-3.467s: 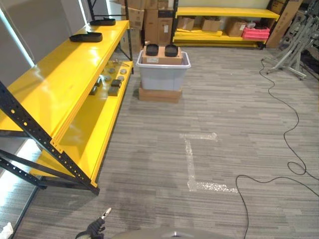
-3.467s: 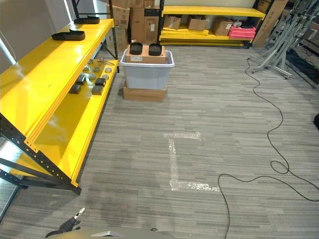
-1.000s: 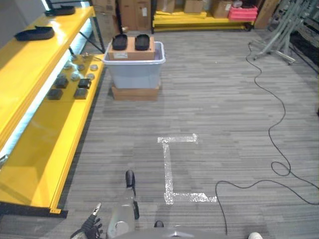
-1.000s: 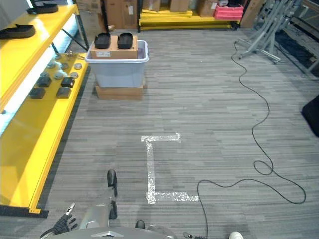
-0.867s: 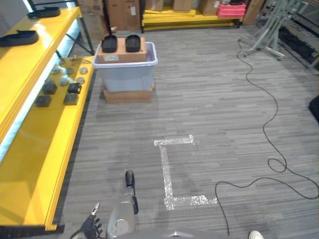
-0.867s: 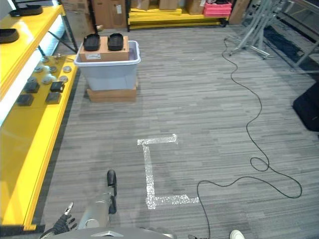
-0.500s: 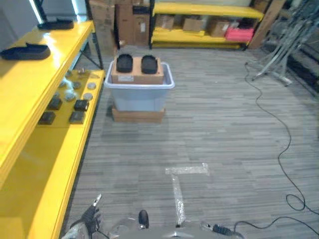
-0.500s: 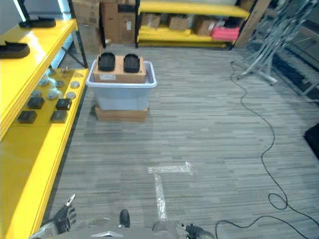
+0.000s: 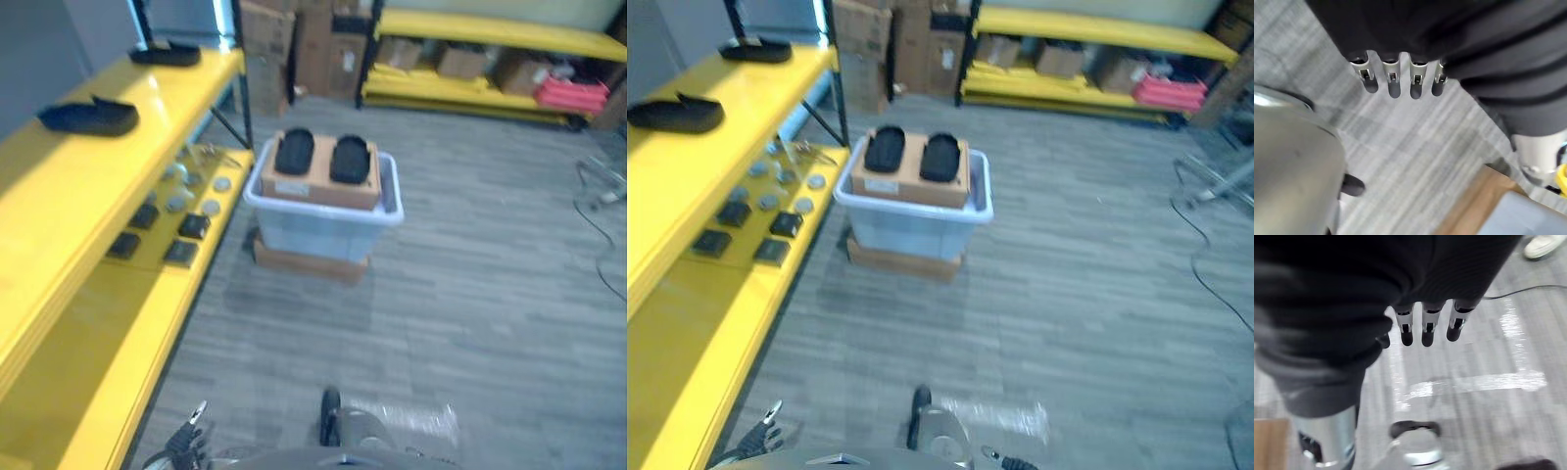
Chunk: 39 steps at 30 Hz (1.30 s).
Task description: Move parts from the plastic box to the shelf.
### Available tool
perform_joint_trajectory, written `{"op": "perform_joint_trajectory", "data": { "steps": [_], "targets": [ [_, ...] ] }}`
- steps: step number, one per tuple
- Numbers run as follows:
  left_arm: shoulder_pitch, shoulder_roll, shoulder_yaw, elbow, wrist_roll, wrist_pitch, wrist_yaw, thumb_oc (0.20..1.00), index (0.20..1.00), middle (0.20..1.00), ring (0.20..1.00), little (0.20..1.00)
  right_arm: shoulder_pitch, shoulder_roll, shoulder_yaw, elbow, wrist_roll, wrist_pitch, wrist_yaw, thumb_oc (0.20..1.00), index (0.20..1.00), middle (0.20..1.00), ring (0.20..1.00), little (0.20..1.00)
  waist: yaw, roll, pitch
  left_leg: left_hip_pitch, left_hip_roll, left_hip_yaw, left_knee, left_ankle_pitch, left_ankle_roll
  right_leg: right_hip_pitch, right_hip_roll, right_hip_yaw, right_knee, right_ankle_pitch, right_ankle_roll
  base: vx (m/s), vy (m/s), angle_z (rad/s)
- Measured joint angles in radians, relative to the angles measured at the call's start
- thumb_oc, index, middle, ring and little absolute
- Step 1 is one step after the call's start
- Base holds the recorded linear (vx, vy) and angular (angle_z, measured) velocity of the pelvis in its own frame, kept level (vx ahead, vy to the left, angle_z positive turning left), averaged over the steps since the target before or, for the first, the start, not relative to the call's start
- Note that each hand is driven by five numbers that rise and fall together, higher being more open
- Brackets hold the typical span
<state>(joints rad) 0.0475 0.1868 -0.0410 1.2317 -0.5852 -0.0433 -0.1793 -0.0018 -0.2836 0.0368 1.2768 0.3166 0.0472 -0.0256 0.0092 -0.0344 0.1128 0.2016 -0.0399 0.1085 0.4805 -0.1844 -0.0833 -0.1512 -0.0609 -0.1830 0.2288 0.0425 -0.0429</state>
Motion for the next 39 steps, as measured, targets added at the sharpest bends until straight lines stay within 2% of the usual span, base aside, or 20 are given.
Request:
{"op": "perform_joint_trajectory", "data": {
  "steps": [1,4,6,7,10,13,14,16,18,19,22,23,24,25,26,28,30,33,36,39],
  "targets": [
    [0.003,-0.004,0.000,0.001,0.000,0.000,-0.004,1.000,1.000,1.000,1.000,1.000,-0.014,-0.009,0.000,-0.018,0.000,-0.006,0.000,1.000,1.000,1.000,1.000,1.000,0.005,0.003,-0.014,-0.039,0.017,0.023,0.092,0.047,0.011,0.019,0.003,0.004,-0.017,0.006,-0.003,0.35,-0.289,-0.25],
    [-0.013,0.003,0.005,-0.002,-0.001,0.001,-0.003,1.000,1.000,1.000,1.000,1.000,-0.043,-0.020,0.004,-0.053,0.002,0.000,-0.003,1.000,1.000,1.000,1.000,1.000,0.011,-0.009,-0.024,-0.229,0.076,0.011,0.373,0.106,0.020,0.072,0.027,0.012,-0.063,-0.037,-0.056,0.26,-0.178,-0.02],
    [-0.050,0.008,0.004,-0.008,-0.002,0.002,-0.006,1.000,1.000,1.000,1.000,1.000,-0.040,-0.025,-0.006,-0.040,0.010,0.025,-0.009,1.000,1.000,1.000,1.000,1.000,0.031,-0.034,-0.008,-0.405,0.086,-0.003,0.536,0.115,0.048,0.100,0.023,0.007,-0.111,-0.040,-0.067,0.23,-0.023,0.12],
    [-0.064,0.019,0.006,-0.014,-0.003,0.006,-0.007,1.000,1.000,1.000,1.000,1.000,-0.038,-0.023,-0.008,-0.022,0.009,0.039,-0.008,1.000,1.000,1.000,1.000,1.000,0.042,-0.047,0.013,-0.473,0.088,0.011,0.503,0.111,0.054,0.140,0.021,0.008,-0.146,-0.030,-0.056,0.34,0.056,-0.33],
    [-0.044,0.047,0.008,-0.011,-0.020,0.016,-0.002,1.000,1.000,1.000,1.000,1.000,-0.010,-0.023,-0.002,0.000,-0.011,0.045,-0.007,1.000,1.000,1.000,1.000,1.000,0.039,-0.062,0.046,-0.497,0.121,0.101,0.035,0.130,0.046,0.254,0.038,0.003,-0.237,-0.039,-0.037,0.36,0.165,-0.20],
    [-0.046,0.035,0.005,0.002,-0.040,0.016,0.000,1.000,1.000,1.000,1.000,1.000,0.008,-0.032,0.002,0.036,-0.030,0.044,-0.009,1.000,1.000,1.000,1.000,1.000,0.026,-0.011,0.059,-0.461,0.102,0.099,-0.422,0.220,0.014,0.317,0.060,0.019,-0.279,-0.048,0.010,0.34,0.196,-0.20],
    [-0.048,0.030,0.009,0.007,-0.041,0.016,0.001,1.000,1.000,1.000,1.000,1.000,0.017,-0.033,0.001,0.036,-0.039,0.044,-0.009,1.000,1.000,1.000,1.000,1.000,0.027,0.014,0.063,-0.462,0.104,0.065,-0.477,0.256,0.018,0.338,0.065,0.042,-0.281,-0.075,0.024,0.38,0.230,-0.39],
    [-0.032,0.027,0.033,0.008,-0.041,0.017,0.002,1.000,1.000,1.000,1.000,1.000,0.022,-0.037,0.001,0.032,-0.040,0.043,-0.008,1.000,1.000,1.000,1.000,1.000,0.036,0.027,0.060,-0.427,0.111,0.065,-0.471,0.267,0.034,0.361,0.056,0.071,-0.273,-0.098,0.041,0.21,0.133,-0.55],
    [-0.013,0.028,0.041,0.007,-0.041,0.017,0.005,1.000,1.000,1.000,1.000,1.000,0.027,-0.048,0.004,0.024,-0.040,0.042,-0.008,1.000,1.000,1.000,1.000,1.000,0.044,0.051,0.043,-0.383,0.126,0.059,-0.424,0.231,0.035,0.371,0.054,0.101,-0.227,-0.152,0.070,0.16,0.103,-0.44],
    [-0.003,0.040,0.039,0.004,-0.041,0.016,0.009,1.000,1.000,1.000,1.000,1.000,0.027,-0.042,0.023,0.018,-0.039,0.034,-0.007,1.000,1.000,1.000,1.000,1.000,0.043,0.038,0.036,-0.349,0.104,0.064,-0.436,0.299,0.074,0.368,0.022,0.105,-0.151,-0.218,0.102,0.21,0.153,-0.35],
    [-0.022,0.093,0.038,-0.009,-0.041,0.007,0.018,1.000,1.000,1.000,1.000,1.000,0.025,0.011,0.033,-0.009,-0.030,0.004,-0.003,1.000,1.000,1.000,1.000,1.000,0.056,-0.050,0.005,-0.311,0.012,0.083,-0.457,0.311,0.141,0.355,-0.073,-0.005,-0.052,-0.273,0.128,0.19,0.169,-0.15],
    [-0.038,0.094,0.037,-0.009,-0.041,0.007,0.022,1.000,1.000,1.000,1.000,1.000,0.026,0.019,0.033,-0.006,-0.024,-0.001,-0.004,1.000,1.000,1.000,1.000,1.000,0.059,-0.041,0.013,-0.301,0.003,0.081,-0.469,0.308,0.149,0.346,-0.083,-0.015,-0.025,-0.269,0.130,0.10,0.147,0.14],
    [-0.060,0.091,0.032,-0.008,-0.041,0.007,0.022,1.000,1.000,1.000,1.000,1.000,0.016,0.025,0.035,-0.006,-0.004,-0.001,-0.004,1.000,1.000,1.000,1.000,1.000,0.063,-0.041,0.013,-0.288,-0.006,0.079,-0.479,0.305,0.168,0.316,-0.093,-0.016,0.057,-0.255,0.137,0.11,0.173,0.18],
    [-0.080,0.085,0.019,-0.005,-0.040,0.011,0.021,1.000,1.000,1.000,1.000,1.000,-0.002,0.029,0.038,-0.021,0.021,-0.005,-0.004,1.000,1.000,1.000,1.000,1.000,0.055,-0.007,0.033,-0.257,-0.007,0.069,-0.497,0.297,0.189,0.198,-0.122,-0.009,0.315,-0.231,0.156,0.06,0.103,0.21],
    [-0.082,0.088,0.016,-0.004,-0.040,0.010,0.021,1.000,1.000,1.000,1.000,1.000,-0.004,0.035,0.039,-0.047,0.034,-0.007,-0.004,1.000,1.000,1.000,1.000,1.000,0.048,0.002,0.038,-0.241,-0.016,0.065,-0.506,0.291,0.197,0.124,-0.138,0.010,0.454,-0.227,0.172,0.05,0.041,0.22],
    [-0.081,0.091,-0.011,-0.003,-0.040,0.007,0.023,1.000,1.000,1.000,1.000,1.000,-0.008,0.041,0.055,-0.083,0.035,-0.010,-0.004,1.000,1.000,1.000,1.000,1.000,0.048,0.023,0.039,-0.232,-0.026,0.064,-0.514,0.277,0.201,0.004,-0.142,0.033,0.552,-0.246,0.180,0.04,-0.098,0.07],
    [-0.085,0.086,-0.042,-0.005,-0.041,0.008,0.022,1.000,1.000,1.000,1.000,1.000,-0.019,0.037,0.069,-0.096,0.035,-0.019,-0.005,1.000,1.000,1.000,1.000,1.000,0.041,0.051,0.046,-0.234,-0.026,0.060,-0.524,0.269,0.181,-0.059,-0.127,0.000,0.387,-0.252,0.180,0.05,-0.174,0.19],
    [-0.071,0.083,-0.039,-0.007,-0.045,0.012,0.026,1.000,1.000,1.000,1.000,1.000,-0.029,0.036,0.068,-0.087,0.035,-0.021,-0.005,1.000,1.000,1.000,1.000,1.000,0.046,0.064,0.053,-0.235,-0.048,0.061,-0.524,0.266,0.184,-0.068,-0.127,-0.015,0.067,-0.172,0.176,0.04,-0.236,0.26],
    [-0.040,0.079,-0.033,-0.013,-0.054,0.016,0.042,1.000,1.000,1.000,1.000,1.000,-0.024,0.038,0.065,-0.078,0.035,-0.022,-0.005,1.000,1.000,1.000,1.000,1.000,0.050,0.047,0.033,-0.230,-0.058,0.053,-0.513,0.246,0.186,-0.050,-0.105,0.009,-0.012,-0.107,0.167,0.08,-0.126,0.20],
    [0.010,0.078,-0.031,-0.016,-0.055,0.025,0.042,1.000,1.000,1.000,1.000,1.000,-0.015,0.036,0.055,-0.078,0.032,-0.022,-0.007,1.000,1.000,1.000,1.000,1.000,0.064,0.006,0.001,-0.215,-0.053,0.052,-0.514,0.238,0.182,0.035,-0.106,-0.010,-0.078,-0.045,0.163,0.03,-0.032,-0.04]
  ]
}}
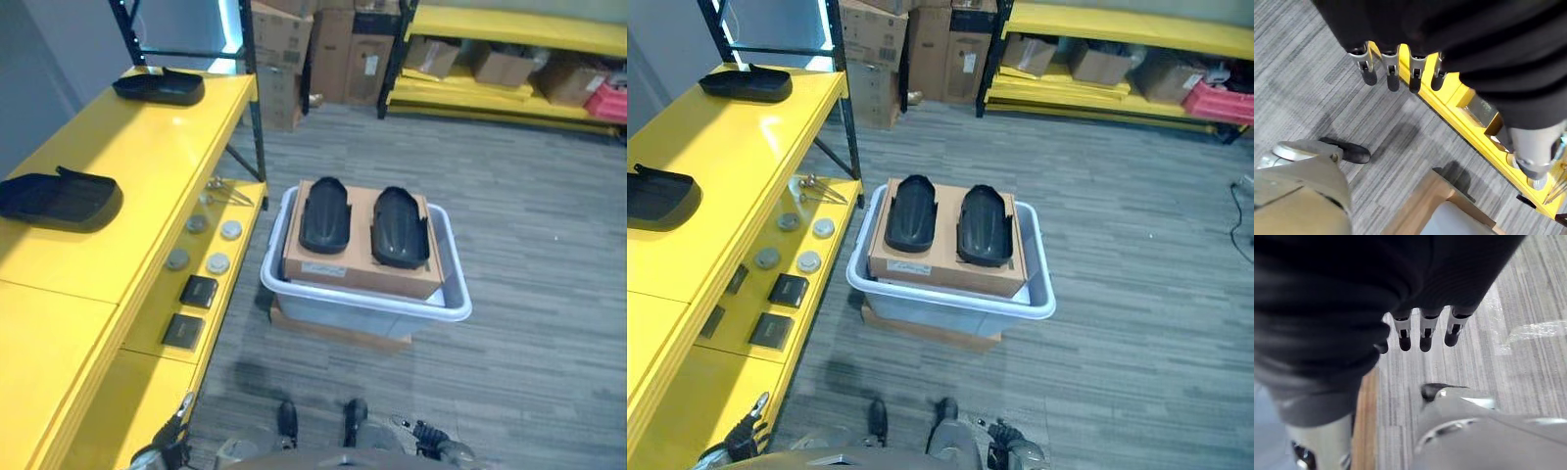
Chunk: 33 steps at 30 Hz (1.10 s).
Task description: Move parts from the plastic box to the shelf.
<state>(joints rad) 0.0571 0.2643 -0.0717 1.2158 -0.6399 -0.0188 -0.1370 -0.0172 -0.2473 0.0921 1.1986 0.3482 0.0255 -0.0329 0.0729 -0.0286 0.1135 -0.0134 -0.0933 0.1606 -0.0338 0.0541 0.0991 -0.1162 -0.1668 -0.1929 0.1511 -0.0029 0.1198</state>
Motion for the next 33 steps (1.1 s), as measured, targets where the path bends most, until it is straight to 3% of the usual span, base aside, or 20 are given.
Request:
{"op": "perform_joint_trajectory", "data": {
  "steps": [2,4,5,7,11,12,18,20,21,24,28,33],
  "targets": [
    [-0.002,-0.004,-0.001,-0.001,0.000,0.005,-0.001,1.000,1.000,1.000,1.000,1.000,0.002,-0.004,0.000,-0.001,0.000,-0.002,0.000,1.000,1.000,1.000,1.000,1.000,-0.003,-0.008,-0.006,0.000,0.015,-0.004,0.005,-0.007,-0.017,0.021,0.011,-0.024,-0.032,0.050,-0.012,0.20,-0.198,-0.02],
    [0.014,-0.020,0.014,-0.008,0.024,-0.003,-0.005,1.000,1.000,1.000,1.000,1.000,0.010,-0.008,-0.031,0.028,0.011,0.001,-0.002,1.000,1.000,1.000,1.000,1.000,-0.007,-0.006,-0.011,0.014,0.035,-0.022,0.009,-0.026,-0.058,0.067,0.027,-0.049,-0.059,0.048,-0.020,0.16,-0.148,0.21],
    [0.016,-0.025,0.028,-0.001,0.045,-0.005,-0.011,1.000,1.000,1.000,1.000,1.000,0.042,-0.010,-0.065,0.043,0.024,-0.003,-0.016,1.000,1.000,1.000,1.000,1.000,-0.006,-0.001,-0.030,0.027,0.045,-0.024,0.012,-0.031,-0.067,0.121,0.043,-0.062,-0.121,0.055,-0.031,0.05,-0.055,0.23],
    [0.033,-0.027,0.026,-0.008,0.059,-0.003,-0.018,1.000,1.000,1.000,1.000,1.000,0.068,-0.023,-0.067,0.033,0.061,-0.028,-0.053,1.000,1.000,1.000,1.000,1.000,0.004,-0.017,-0.052,0.032,0.062,-0.023,0.014,-0.035,-0.066,0.127,0.061,-0.064,-0.126,0.044,-0.048,0.02,-0.056,0.03],
    [0.051,-0.029,0.024,-0.021,0.097,0.000,-0.019,1.000,1.000,1.000,1.000,1.000,0.095,-0.070,-0.120,-0.214,0.178,-0.113,-0.223,1.000,1.000,1.000,1.000,1.000,-0.014,-0.008,-0.050,0.023,0.086,-0.021,0.016,-0.035,-0.077,0.122,0.083,-0.068,-0.122,0.043,-0.059,0.00,-0.012,-0.01],
    [0.066,-0.030,0.028,-0.026,0.097,0.000,-0.018,1.000,1.000,1.000,1.000,1.000,0.093,-0.091,-0.146,-0.371,0.187,-0.172,-0.319,1.000,1.000,1.000,1.000,1.000,-0.027,0.002,-0.047,0.023,0.088,-0.019,0.016,-0.034,-0.077,0.123,0.086,-0.068,-0.128,0.046,-0.067,-0.03,0.033,-0.03],
    [0.094,-0.025,0.038,-0.058,0.097,-0.002,-0.014,1.000,1.000,1.000,1.000,1.000,0.048,-0.175,-0.288,-0.761,0.061,-0.311,-0.614,1.000,1.000,1.000,1.000,1.000,-0.039,0.033,-0.042,0.032,0.084,-0.014,0.013,-0.037,-0.076,0.132,0.083,-0.066,-0.133,0.046,-0.067,-0.02,0.023,0.01],
    [0.094,-0.032,0.078,-0.068,0.097,0.009,-0.015,1.000,1.000,1.000,1.000,1.000,0.046,-0.189,-0.358,-0.921,0.031,-0.286,-0.690,1.000,1.000,1.000,1.000,1.000,-0.040,0.042,-0.035,0.033,0.082,-0.012,0.010,-0.036,-0.077,0.132,0.081,-0.067,-0.136,0.047,-0.065,0.01,0.014,-0.02],
    [0.094,-0.028,0.087,-0.067,0.097,0.013,-0.007,1.000,1.000,1.000,1.000,1.000,0.016,-0.217,-0.397,-0.980,-0.023,-0.327,-0.739,1.000,1.000,1.000,1.000,1.000,-0.047,0.040,-0.029,0.038,0.082,-0.008,0.011,-0.035,-0.080,0.140,0.081,-0.066,-0.142,0.050,-0.065,0.02,0.028,-0.05],
    [0.095,-0.031,0.114,-0.068,0.097,0.019,0.001,1.000,1.000,1.000,1.000,1.000,0.010,-0.245,-0.422,-1.047,-0.048,-0.323,-0.785,1.000,1.000,1.000,1.000,1.000,-0.047,0.037,-0.028,0.056,0.083,-0.002,0.004,-0.038,-0.081,0.153,0.082,-0.065,-0.146,0.045,-0.059,0.05,0.019,-0.07],
    [0.092,-0.043,0.139,-0.065,0.134,0.019,0.004,1.000,1.000,1.000,1.000,1.000,0.010,-0.258,-0.432,-1.058,-0.080,-0.247,-0.771,1.000,1.000,1.000,1.000,1.000,-0.049,0.023,-0.017,0.063,0.082,0.004,-0.007,-0.044,-0.079,0.154,0.082,-0.062,-0.147,0.043,-0.057,0.12,0.011,-0.04],
    [0.090,-0.038,0.110,-0.068,0.170,0.014,0.000,1.000,1.000,1.000,1.000,1.000,-0.052,-0.313,-0.420,-0.923,-0.067,-0.192,-0.734,1.000,1.000,1.000,1.000,1.000,-0.011,0.027,0.002,0.019,0.080,-0.010,0.040,-0.055,-0.086,0.137,0.074,-0.080,-0.138,0.039,-0.054,-0.04,0.003,0.12]
  ]
}}
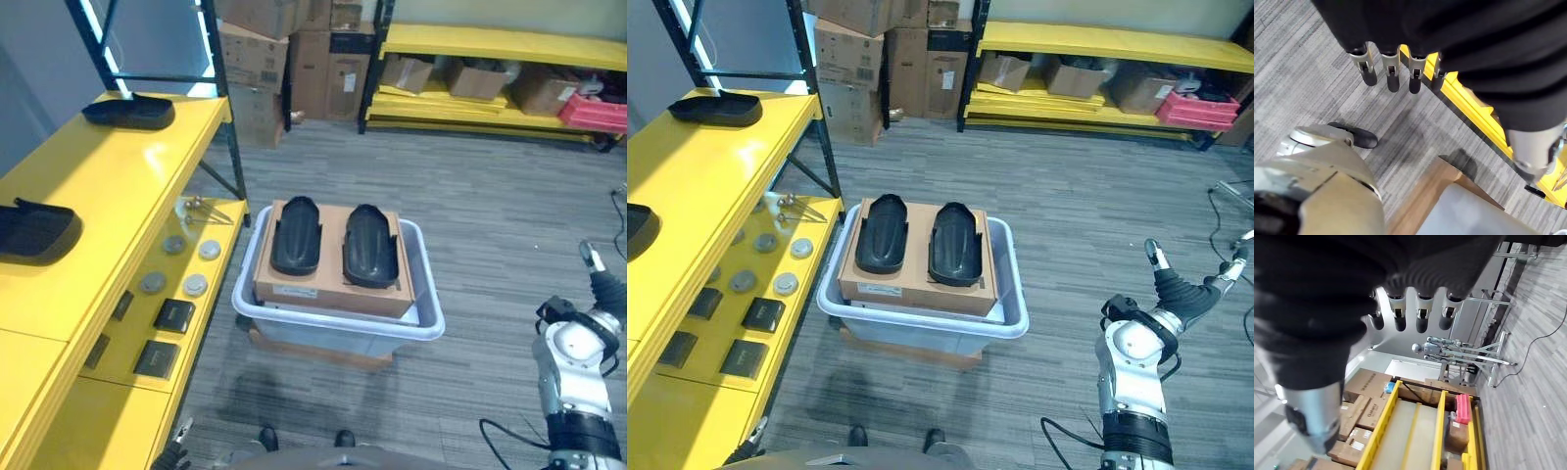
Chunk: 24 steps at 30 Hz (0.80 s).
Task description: Move parts from the plastic box to the shelf.
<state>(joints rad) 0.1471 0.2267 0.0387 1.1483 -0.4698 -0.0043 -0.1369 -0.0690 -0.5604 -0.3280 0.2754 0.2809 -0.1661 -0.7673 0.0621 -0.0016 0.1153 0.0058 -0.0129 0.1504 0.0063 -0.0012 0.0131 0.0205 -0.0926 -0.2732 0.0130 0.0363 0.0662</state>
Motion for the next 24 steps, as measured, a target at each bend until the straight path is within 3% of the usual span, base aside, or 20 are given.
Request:
{"op": "perform_joint_trajectory", "data": {
  "steps": [3,4,6,11,15,20,24],
  "targets": [
    [-0.030,0.006,-0.068,-0.028,-0.001,-0.003,-0.002,1.000,1.000,1.000,1.000,1.000,-0.139,-0.086,0.022,0.164,0.009,0.008,-0.017,1.000,1.000,1.000,1.000,1.000,0.044,0.031,0.070,-0.126,-0.003,-0.023,0.087,0.012,0.016,-0.102,-0.014,-0.026,0.050,0.006,-0.009,-0.38,0.008,0.29],
    [-0.079,0.021,-0.125,-0.029,-0.009,0.001,-0.010,1.000,1.000,1.000,1.000,1.000,-0.243,-0.152,0.051,0.269,0.039,0.004,-0.029,1.000,1.000,1.000,1.000,1.000,0.047,0.044,0.100,-0.205,-0.002,-0.044,0.132,0.007,0.006,-0.171,-0.023,-0.042,0.087,0.003,-0.018,-0.19,0.000,0.32],
    [-0.126,0.037,-0.131,-0.034,-0.025,-0.002,-0.022,1.000,1.000,1.000,1.000,1.000,-0.342,-0.191,0.062,0.342,0.062,-0.010,-0.039,1.000,1.000,1.000,1.000,1.000,0.085,0.060,0.171,-0.263,-0.002,-0.052,0.132,0.038,0.013,-0.238,-0.028,-0.050,0.117,0.012,-0.024,-0.23,-0.007,0.23],
    [-0.166,0.071,-0.162,-0.032,-0.078,-0.013,-0.041,1.000,1.000,1.000,1.000,1.000,-0.493,-0.227,0.147,0.452,0.141,-0.025,-0.039,1.000,1.000,1.000,1.000,1.000,0.130,0.075,0.309,-0.342,-0.009,-0.083,0.153,0.055,-0.004,-0.325,-0.046,-0.073,0.193,-0.007,-0.032,-0.10,0.021,0.19],
    [-0.165,0.071,-0.164,-0.029,-0.096,-0.024,-0.061,1.000,1.000,1.000,1.000,1.000,-0.539,-0.231,0.207,0.500,0.167,-0.026,-0.004,1.000,1.000,1.000,1.000,1.000,0.149,0.083,0.348,-0.353,-0.017,-0.084,0.148,0.057,-0.004,-0.338,-0.066,-0.088,0.219,-0.023,-0.035,-0.03,0.065,0.17],
    [-0.166,0.071,-0.180,-0.033,-0.118,-0.045,-0.090,1.000,1.000,1.000,1.000,1.000,-0.595,-0.228,0.253,0.569,0.188,-0.022,0.066,1.000,1.000,1.000,1.000,1.000,0.166,0.088,0.349,-0.353,-0.038,-0.085,0.133,0.069,0.011,-0.353,-0.093,-0.096,0.249,-0.036,-0.024,-0.03,0.077,0.11],
    [-0.166,0.072,-0.193,-0.033,-0.118,-0.059,-0.110,1.000,1.000,1.000,1.000,1.000,-0.639,-0.230,0.311,0.578,0.186,0.020,0.084,1.000,1.000,1.000,1.000,1.000,0.171,0.095,0.352,-0.352,-0.044,-0.087,0.127,0.079,0.022,-0.359,-0.102,-0.098,0.262,-0.046,-0.016,-0.01,0.033,0.04]
  ]
}}
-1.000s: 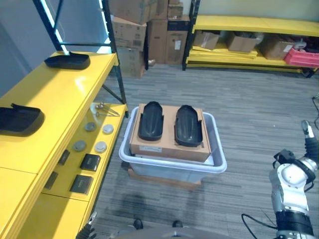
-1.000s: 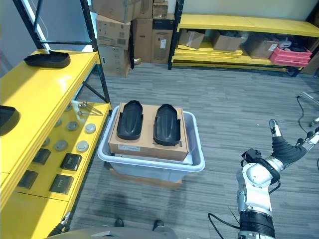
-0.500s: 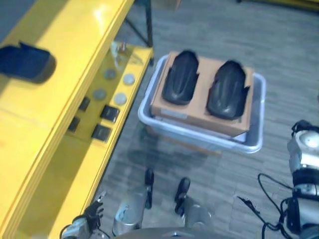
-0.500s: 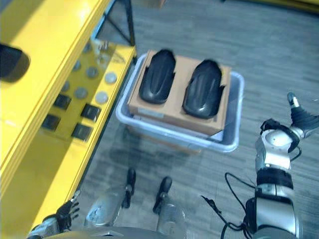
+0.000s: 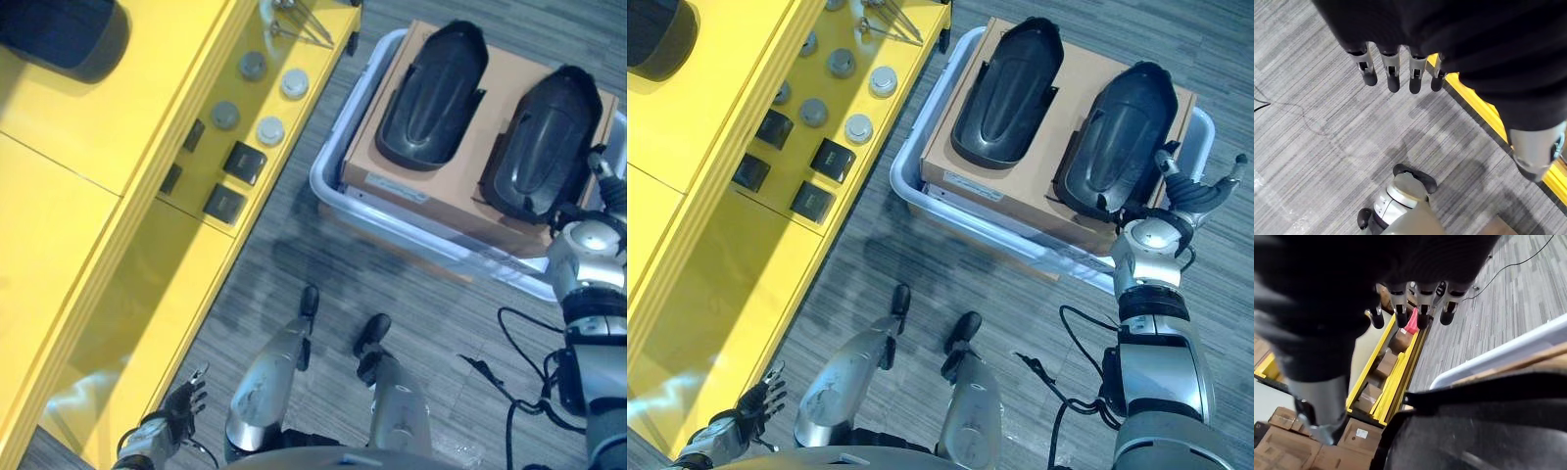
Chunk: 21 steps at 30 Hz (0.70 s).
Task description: Move parts from the plastic box to the shelf.
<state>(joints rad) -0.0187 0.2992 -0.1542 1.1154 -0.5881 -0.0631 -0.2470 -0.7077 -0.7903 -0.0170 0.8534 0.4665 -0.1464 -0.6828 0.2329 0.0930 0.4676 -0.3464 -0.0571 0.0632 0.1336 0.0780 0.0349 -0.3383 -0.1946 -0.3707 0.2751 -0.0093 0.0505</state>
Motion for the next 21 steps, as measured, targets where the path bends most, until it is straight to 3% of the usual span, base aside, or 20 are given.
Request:
{"op": "perform_joint_trajectory", "data": {
  "steps": [10,21],
  "targets": [
    [0.000,0.003,-0.025,-0.004,-0.039,-0.010,-0.023,1.000,1.000,1.000,1.000,1.000,-0.033,0.000,0.056,0.115,0.000,0.064,0.023,1.000,1.000,1.000,1.000,1.000,0.014,0.014,0.006,-0.021,-0.002,-0.013,-0.016,0.008,-0.018,-0.053,-0.013,-0.003,0.065,-0.040,-0.010,0.01,0.000,0.03],
    [0.000,0.004,-0.028,-0.007,-0.058,-0.014,-0.030,1.000,1.000,1.000,1.000,1.000,-0.005,0.000,0.053,0.145,0.022,0.063,0.031,1.000,1.000,1.000,1.000,1.000,0.000,0.027,0.015,-0.041,-0.001,-0.013,-0.017,0.018,-0.007,-0.080,-0.014,-0.002,0.087,-0.045,-0.011,0.00,0.000,0.00]
  ]
}}
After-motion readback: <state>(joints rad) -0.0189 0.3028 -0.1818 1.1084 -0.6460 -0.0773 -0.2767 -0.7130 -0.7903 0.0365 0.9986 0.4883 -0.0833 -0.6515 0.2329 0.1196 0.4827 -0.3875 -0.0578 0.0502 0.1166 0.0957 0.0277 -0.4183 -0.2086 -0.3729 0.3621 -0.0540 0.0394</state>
